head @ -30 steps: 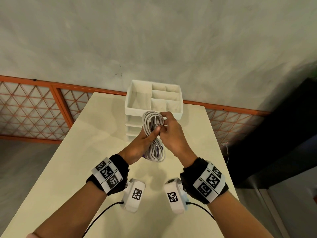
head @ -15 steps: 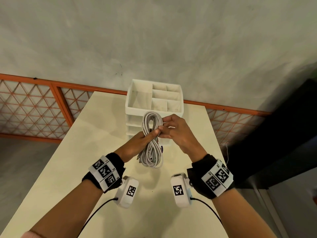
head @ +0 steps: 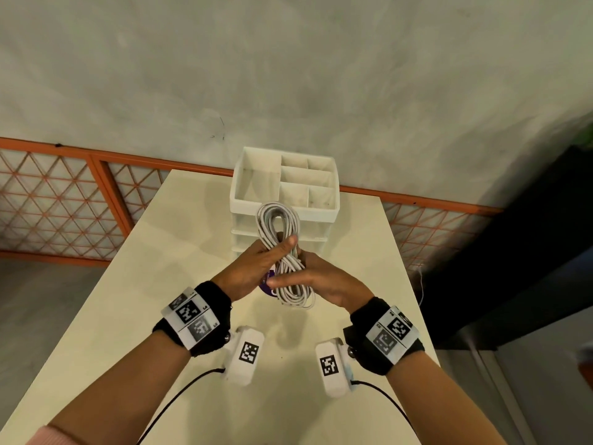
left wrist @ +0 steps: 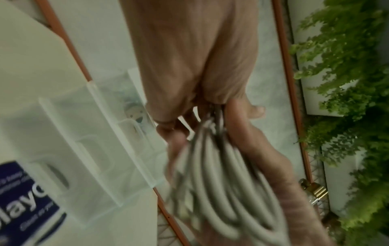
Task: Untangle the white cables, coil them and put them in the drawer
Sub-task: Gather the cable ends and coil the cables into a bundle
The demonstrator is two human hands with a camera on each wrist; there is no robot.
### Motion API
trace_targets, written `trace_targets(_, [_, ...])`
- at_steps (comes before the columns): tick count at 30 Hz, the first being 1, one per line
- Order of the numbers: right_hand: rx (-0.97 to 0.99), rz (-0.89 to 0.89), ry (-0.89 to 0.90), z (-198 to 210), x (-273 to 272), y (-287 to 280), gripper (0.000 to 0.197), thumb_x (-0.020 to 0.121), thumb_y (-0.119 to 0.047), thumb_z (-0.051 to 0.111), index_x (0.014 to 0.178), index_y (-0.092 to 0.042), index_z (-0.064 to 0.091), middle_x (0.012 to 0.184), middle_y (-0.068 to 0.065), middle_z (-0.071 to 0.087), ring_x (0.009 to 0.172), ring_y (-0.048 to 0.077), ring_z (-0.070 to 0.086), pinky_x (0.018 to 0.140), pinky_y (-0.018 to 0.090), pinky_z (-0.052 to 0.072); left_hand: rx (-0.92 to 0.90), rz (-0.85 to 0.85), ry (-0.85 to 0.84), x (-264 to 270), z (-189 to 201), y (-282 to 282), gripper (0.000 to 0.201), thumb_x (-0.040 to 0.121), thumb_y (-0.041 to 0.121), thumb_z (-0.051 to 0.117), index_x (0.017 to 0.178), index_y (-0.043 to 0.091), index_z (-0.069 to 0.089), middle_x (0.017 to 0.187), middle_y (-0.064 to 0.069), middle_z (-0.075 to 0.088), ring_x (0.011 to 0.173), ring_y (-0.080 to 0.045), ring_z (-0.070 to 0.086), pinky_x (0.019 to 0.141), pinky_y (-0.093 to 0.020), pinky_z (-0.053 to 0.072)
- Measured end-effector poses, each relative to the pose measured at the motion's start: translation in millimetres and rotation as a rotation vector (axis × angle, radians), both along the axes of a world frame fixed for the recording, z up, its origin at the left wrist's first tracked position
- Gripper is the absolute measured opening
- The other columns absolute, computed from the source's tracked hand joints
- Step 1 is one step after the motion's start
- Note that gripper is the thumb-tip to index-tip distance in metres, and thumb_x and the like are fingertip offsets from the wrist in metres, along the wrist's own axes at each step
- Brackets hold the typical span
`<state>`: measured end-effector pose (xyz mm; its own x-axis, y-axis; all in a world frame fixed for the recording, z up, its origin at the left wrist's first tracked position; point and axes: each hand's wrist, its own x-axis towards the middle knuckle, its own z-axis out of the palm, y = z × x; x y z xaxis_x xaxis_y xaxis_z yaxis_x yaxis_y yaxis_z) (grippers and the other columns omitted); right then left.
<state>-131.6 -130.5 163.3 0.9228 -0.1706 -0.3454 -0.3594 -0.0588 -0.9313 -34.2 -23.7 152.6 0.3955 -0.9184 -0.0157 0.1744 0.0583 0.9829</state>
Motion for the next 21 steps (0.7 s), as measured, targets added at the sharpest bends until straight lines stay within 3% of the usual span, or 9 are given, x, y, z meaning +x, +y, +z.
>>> trace_targets(2, [-0.069, -0.024, 0.044, -3, -1, 1, 0.043, 0.073, -0.015, 0.075, 0.113, -0.006, 0.063, 0.111, 0.017, 0.069, 0.109, 0.026, 0.064, 0.101, 0.041, 0.048, -0.002, 0.005, -0.073, 4, 3, 3, 0.024, 0.094, 0.024, 0.050, 0.087, 0.005, 0.063, 0.074, 0.006, 0.070, 0.073, -0.005, 0.066, 0.067, -0.013, 0.049])
trace_targets(7, [-0.181, -0.078, 0.049, -16, 2, 7, 0.041, 0.062, -0.023, 0.071, 0.098, -0.004, 0.063, 0.095, 0.018, 0.068, 0.096, 0.029, 0.066, 0.088, 0.045, 0.052, 0.007, 0.021, -0.119, 4, -5, 5, 0.037, 0.089, 0.030, 0.058, 0.101, -0.005, 0.061, 0.095, -0.025, 0.067, 0.092, -0.022, 0.066, 0.082, -0.023, 0.052])
trace_targets(9, [-0.128, -0.079, 0.025, -18, 0, 9, 0.034, 0.068, -0.016, 0.070, 0.096, 0.001, 0.062, 0.086, 0.021, 0.065, 0.082, 0.027, 0.065, 0.081, 0.044, 0.054, 0.020, 0.040, -0.110, 2, -6, 3, 0.040, 0.088, 0.031, 0.060, 0.099, -0.007, 0.058, 0.091, -0.030, 0.063, 0.088, -0.026, 0.064, 0.081, -0.026, 0.052])
trace_targets(11, [-0.057, -0.101, 0.005, -19, -2, 12, 0.019, 0.077, -0.005, 0.064, 0.092, 0.005, 0.059, 0.073, 0.019, 0.060, 0.063, 0.023, 0.061, 0.064, 0.037, 0.055, 0.039, 0.064, -0.080, 1, -5, 1, 0.033, 0.088, 0.028, 0.062, 0.096, -0.004, 0.060, 0.086, -0.021, 0.063, 0.085, -0.023, 0.064, 0.078, -0.026, 0.052])
trace_targets(13, [-0.045, -0.122, 0.007, -20, -2, 12, 0.006, 0.080, 0.002, 0.059, 0.076, -0.002, 0.057, 0.057, 0.008, 0.054, 0.049, 0.016, 0.053, 0.053, 0.027, 0.048, 0.055, 0.066, 0.016, 1, -6, -2, 0.033, 0.085, 0.024, 0.066, 0.104, -0.003, 0.061, 0.095, -0.019, 0.063, 0.092, -0.025, 0.064, 0.080, -0.028, 0.053])
trace_targets(15, [-0.056, -0.101, 0.027, -24, -2, 9, 0.022, 0.079, 0.005, 0.057, 0.062, -0.008, 0.052, 0.045, 0.000, 0.051, 0.041, 0.011, 0.049, 0.048, 0.024, 0.043, 0.007, 0.073, 0.263, 2, -8, -2, 0.048, 0.081, 0.023, 0.070, 0.119, -0.003, 0.057, 0.113, -0.018, 0.063, 0.105, -0.027, 0.064, 0.084, -0.031, 0.055])
trace_targets(17, [-0.047, -0.045, 0.069, -25, -3, 6, 0.025, 0.079, 0.006, 0.057, 0.061, -0.011, 0.051, 0.043, -0.003, 0.051, 0.039, 0.010, 0.047, 0.046, 0.022, 0.042, -0.098, 0.088, 0.497, 8, -8, -1, 0.059, 0.075, 0.031, 0.075, 0.125, 0.006, 0.055, 0.124, -0.013, 0.064, 0.109, -0.026, 0.065, 0.087, -0.037, 0.056])
trace_targets(19, [-0.036, -0.004, 0.100, -27, -4, 5, 0.024, 0.080, 0.005, 0.059, 0.064, -0.011, 0.051, 0.045, -0.003, 0.051, 0.041, 0.009, 0.048, 0.046, 0.021, 0.043, -0.146, 0.123, 0.593, 12, -5, -1, 0.052, 0.069, 0.038, 0.074, 0.113, 0.014, 0.063, 0.112, -0.008, 0.070, 0.100, -0.024, 0.068, 0.083, -0.039, 0.058])
trace_targets(21, [-0.062, 0.019, 0.103, -26, -4, 3, 0.021, 0.081, 0.001, 0.062, 0.066, -0.011, 0.052, 0.047, -0.002, 0.052, 0.044, 0.010, 0.049, 0.048, 0.021, 0.044, -0.131, 0.182, 0.609, 12, -1, -4, 0.024, 0.078, 0.034, 0.068, 0.091, 0.014, 0.066, 0.088, -0.004, 0.071, 0.088, -0.020, 0.068, 0.081, -0.039, 0.059])
